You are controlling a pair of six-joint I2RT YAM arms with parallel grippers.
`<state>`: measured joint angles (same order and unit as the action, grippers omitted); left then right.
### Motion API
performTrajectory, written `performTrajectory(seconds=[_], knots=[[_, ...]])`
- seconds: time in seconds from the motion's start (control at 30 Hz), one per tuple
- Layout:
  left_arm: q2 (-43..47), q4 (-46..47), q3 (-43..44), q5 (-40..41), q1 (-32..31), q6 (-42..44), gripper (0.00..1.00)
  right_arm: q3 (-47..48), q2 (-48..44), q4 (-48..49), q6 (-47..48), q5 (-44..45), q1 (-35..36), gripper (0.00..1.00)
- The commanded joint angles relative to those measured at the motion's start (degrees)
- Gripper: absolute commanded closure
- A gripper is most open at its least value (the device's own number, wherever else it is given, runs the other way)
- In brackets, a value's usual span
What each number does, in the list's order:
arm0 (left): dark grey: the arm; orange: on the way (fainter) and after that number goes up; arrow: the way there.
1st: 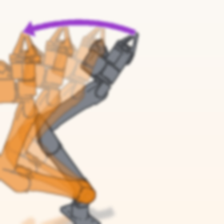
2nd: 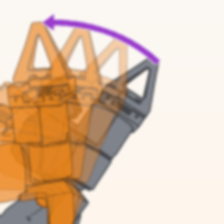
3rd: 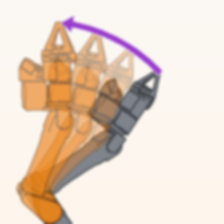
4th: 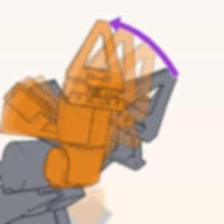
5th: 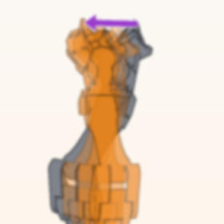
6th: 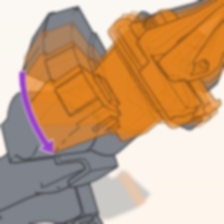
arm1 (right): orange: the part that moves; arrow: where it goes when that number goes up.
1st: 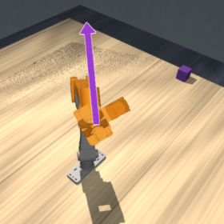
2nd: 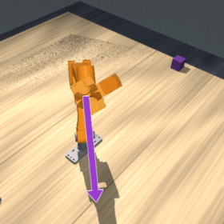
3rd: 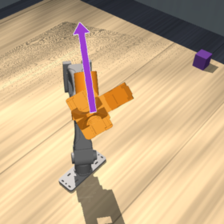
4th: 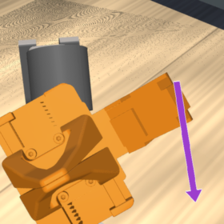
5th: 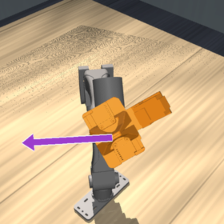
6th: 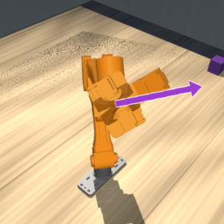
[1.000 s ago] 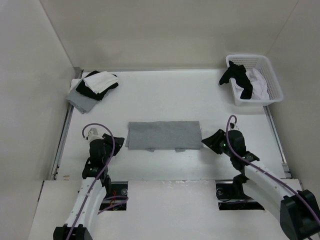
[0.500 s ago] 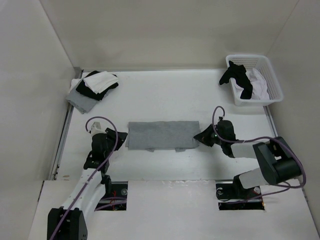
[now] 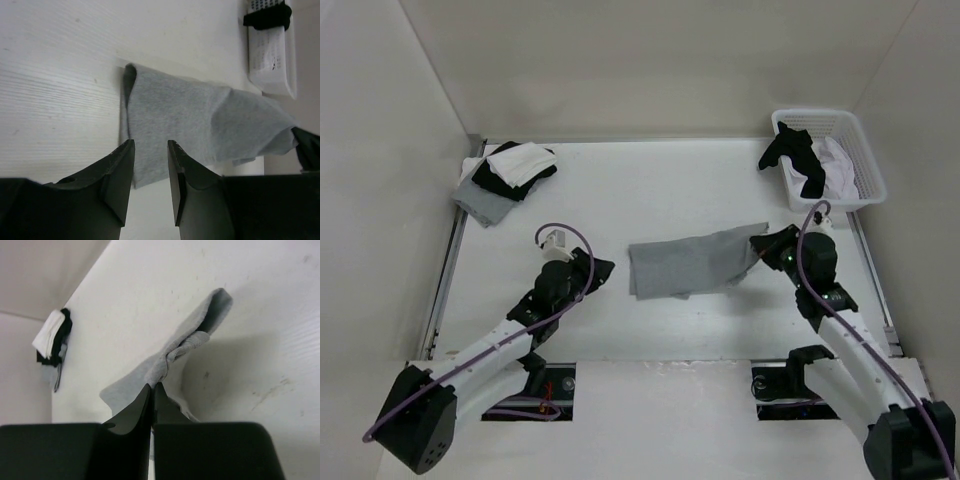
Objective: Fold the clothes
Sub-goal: Fold the tank top
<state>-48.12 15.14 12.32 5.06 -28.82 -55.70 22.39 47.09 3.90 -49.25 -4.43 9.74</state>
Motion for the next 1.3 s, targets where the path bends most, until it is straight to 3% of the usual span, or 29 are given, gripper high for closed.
performTrajectory(seconds=[0.0, 0.17, 0.4, 0.67, 0.77, 0.9, 1.0, 1.07, 1.2, 1.27], knots=[[-1.45, 6.39, 3.94, 5.92, -4.52, 0.68, 0.69, 7.3, -3.93, -11.97, 7.23, 7.05, 0.4, 1.0], [-1.81, 7.36, 4.3, 6.37, -7.17, -0.02, 0.69, 14.33, -0.26, -14.71, 10.05, 13.64, 13.65, 1.0], [4.6, 5.17, 0.7, 6.37, -6.29, -1.43, 0.69, 23.65, 15.9, -17.17, 10.15, 25.25, 35.46, 0.99], [9.18, 2.18, -0.71, 5.75, -2.69, -1.87, 0.68, 35.68, 37.88, -15.86, 8.91, 25.61, 43.21, 0.79], [8.75, 2.18, -0.19, 5.49, -2.34, -1.87, 0.68, 39.13, 39.92, -15.68, 9.53, 24.73, 45.67, 0.69], [6.11, 3.05, 0.51, 5.75, -3.21, -1.43, 0.67, 35.11, 33.1, -13.4, 9.01, 19.65, 45.15, 0.6], [3.48, 4.72, 0.69, 5.84, -3.48, -1.16, 0.67, 28.17, 24.92, -9.36, 8.3, 18.14, 41.82, 0.61], [1.2, 6.13, 1.13, 5.49, -3.57, -0.73, 0.67, 23.86, 19.91, -8.04, 7.42, 18.14, 39.01, 0.67], [-5.13, 6.4, 3.76, 5.4, -5.32, 1.64, 0.66, 11.74, 4.11, -3.39, 6.02, 19.36, 32.34, 0.94], [-9.08, 6.13, 5.95, 5.4, -6.9, 3.57, 0.66, 5.5, -4.69, -1.1, 4.79, 19.89, 28.12, 1.0]])
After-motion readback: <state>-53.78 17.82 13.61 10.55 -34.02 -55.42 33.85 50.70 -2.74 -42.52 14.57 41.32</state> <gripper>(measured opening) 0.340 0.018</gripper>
